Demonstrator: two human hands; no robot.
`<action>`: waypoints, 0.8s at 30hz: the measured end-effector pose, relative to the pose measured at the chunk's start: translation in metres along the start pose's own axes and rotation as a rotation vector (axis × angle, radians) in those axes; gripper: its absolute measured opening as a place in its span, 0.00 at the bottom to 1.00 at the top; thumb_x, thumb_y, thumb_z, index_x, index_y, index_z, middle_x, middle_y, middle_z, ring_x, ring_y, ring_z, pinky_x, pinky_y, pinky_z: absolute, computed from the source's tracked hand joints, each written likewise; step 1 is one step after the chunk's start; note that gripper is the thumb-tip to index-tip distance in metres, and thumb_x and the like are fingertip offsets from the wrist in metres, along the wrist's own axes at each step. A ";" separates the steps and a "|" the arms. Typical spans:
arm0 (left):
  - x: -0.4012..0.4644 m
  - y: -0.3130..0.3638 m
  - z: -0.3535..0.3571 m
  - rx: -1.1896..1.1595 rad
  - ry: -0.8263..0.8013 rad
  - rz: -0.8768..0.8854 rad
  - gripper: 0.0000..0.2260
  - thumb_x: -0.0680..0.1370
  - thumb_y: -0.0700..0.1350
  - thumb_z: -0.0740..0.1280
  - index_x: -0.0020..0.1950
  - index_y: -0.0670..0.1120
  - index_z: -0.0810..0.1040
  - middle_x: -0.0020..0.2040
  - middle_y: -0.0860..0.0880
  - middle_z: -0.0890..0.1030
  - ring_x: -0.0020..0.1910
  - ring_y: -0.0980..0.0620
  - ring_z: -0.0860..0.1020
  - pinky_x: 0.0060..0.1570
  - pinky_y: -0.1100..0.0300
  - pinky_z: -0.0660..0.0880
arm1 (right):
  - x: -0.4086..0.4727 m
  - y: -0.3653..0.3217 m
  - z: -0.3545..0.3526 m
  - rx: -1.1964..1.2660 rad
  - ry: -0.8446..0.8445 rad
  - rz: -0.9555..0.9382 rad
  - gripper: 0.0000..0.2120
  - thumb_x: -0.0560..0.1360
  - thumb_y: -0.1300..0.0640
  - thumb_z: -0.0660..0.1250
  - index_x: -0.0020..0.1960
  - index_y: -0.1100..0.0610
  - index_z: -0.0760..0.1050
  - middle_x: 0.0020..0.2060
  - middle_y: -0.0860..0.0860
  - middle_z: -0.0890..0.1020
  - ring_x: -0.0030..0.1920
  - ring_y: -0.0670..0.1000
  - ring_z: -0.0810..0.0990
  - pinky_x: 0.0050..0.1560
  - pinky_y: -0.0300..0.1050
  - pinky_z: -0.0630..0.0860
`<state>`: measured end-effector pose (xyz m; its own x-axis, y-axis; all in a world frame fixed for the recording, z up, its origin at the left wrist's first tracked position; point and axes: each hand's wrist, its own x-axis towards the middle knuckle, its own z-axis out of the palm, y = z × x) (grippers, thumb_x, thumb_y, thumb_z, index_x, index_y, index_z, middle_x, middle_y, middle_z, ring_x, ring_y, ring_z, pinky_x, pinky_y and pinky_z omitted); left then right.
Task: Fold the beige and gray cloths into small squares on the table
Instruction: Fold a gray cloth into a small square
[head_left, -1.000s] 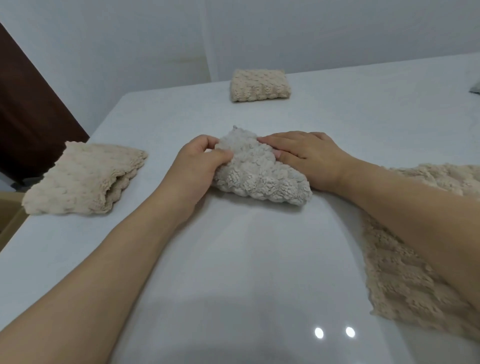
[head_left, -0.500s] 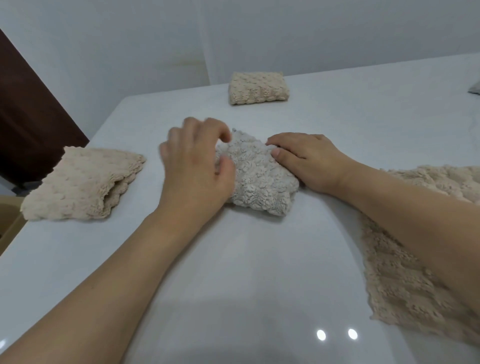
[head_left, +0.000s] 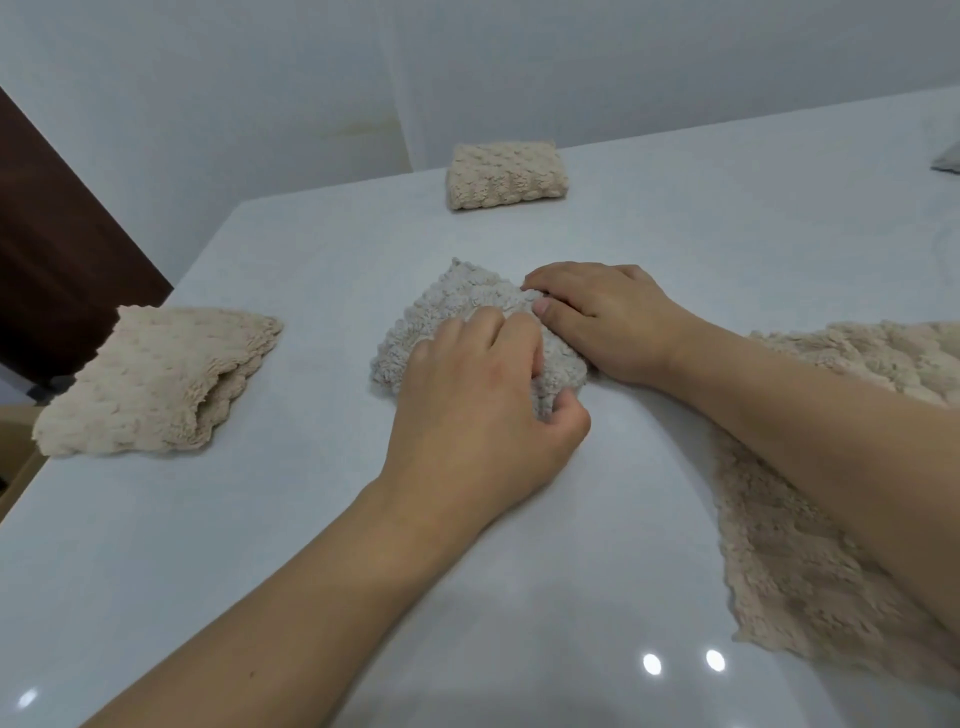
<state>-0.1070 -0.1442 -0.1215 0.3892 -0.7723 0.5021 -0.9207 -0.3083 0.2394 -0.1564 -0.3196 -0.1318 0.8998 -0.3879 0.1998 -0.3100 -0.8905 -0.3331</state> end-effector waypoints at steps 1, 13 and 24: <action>0.000 0.001 0.000 0.030 -0.009 -0.003 0.12 0.69 0.56 0.62 0.43 0.48 0.69 0.40 0.52 0.71 0.40 0.48 0.69 0.43 0.49 0.72 | 0.000 0.000 0.000 0.001 0.000 0.001 0.18 0.82 0.46 0.50 0.68 0.46 0.69 0.68 0.41 0.71 0.70 0.45 0.66 0.69 0.50 0.57; -0.002 0.010 -0.009 0.321 -0.080 -0.008 0.13 0.67 0.49 0.64 0.46 0.43 0.76 0.40 0.45 0.76 0.36 0.44 0.72 0.32 0.56 0.62 | -0.001 0.001 -0.002 0.002 -0.008 -0.001 0.18 0.82 0.47 0.50 0.68 0.47 0.69 0.68 0.42 0.72 0.70 0.46 0.66 0.69 0.51 0.57; 0.004 0.022 -0.024 0.413 -0.266 -0.042 0.09 0.76 0.43 0.60 0.48 0.48 0.58 0.43 0.49 0.62 0.37 0.48 0.62 0.29 0.56 0.54 | 0.002 0.003 0.001 -0.010 -0.008 0.001 0.19 0.82 0.46 0.51 0.70 0.48 0.68 0.70 0.42 0.70 0.71 0.46 0.65 0.70 0.51 0.57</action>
<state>-0.1256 -0.1407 -0.0947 0.4543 -0.8531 0.2564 -0.8605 -0.4948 -0.1216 -0.1555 -0.3227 -0.1329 0.9019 -0.3869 0.1920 -0.3139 -0.8925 -0.3240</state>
